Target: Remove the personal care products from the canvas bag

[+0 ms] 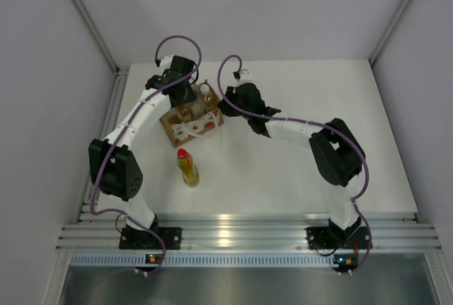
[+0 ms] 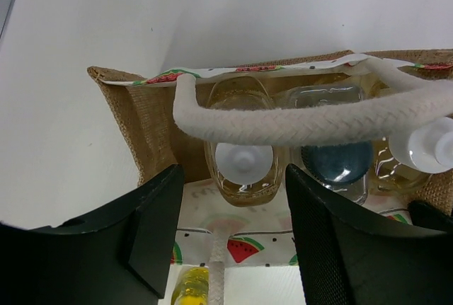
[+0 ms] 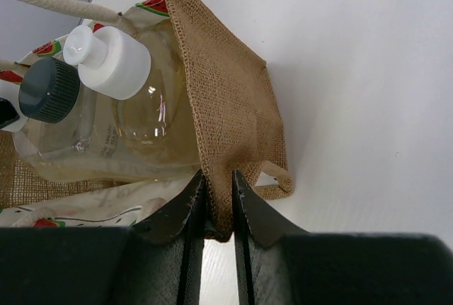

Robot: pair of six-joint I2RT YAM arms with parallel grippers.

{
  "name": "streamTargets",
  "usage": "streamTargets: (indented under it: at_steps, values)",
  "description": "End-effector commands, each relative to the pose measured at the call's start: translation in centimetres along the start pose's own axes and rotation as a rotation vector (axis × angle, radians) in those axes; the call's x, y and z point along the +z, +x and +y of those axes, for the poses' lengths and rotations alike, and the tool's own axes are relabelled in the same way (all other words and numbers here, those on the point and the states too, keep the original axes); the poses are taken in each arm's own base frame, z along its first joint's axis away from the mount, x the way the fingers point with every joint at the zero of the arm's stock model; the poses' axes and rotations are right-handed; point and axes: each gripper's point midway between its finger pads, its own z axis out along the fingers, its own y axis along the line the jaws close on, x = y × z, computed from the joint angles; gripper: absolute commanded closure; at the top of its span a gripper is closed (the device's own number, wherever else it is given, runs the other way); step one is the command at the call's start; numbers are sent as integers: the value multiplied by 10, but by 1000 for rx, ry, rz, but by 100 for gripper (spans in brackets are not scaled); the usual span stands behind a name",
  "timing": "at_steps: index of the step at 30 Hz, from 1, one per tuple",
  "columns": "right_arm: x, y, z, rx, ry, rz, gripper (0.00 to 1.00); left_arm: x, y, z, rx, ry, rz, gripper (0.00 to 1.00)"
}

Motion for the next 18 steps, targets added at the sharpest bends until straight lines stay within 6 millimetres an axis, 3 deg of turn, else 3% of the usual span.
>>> streamTargets:
  at_steps: [1, 16, 18]
  values:
    - [-10, 15, -10, -39, 37, 66, 97, -2, -24, -8, -44, 33, -62, 36]
    - [-8, 17, -10, -41, 36, 70, 97, 22, -17, -4, -30, 0, -37, 40]
    - [-8, 17, -10, -39, 36, 70, 97, 23, -17, -6, -27, 5, -34, 46]
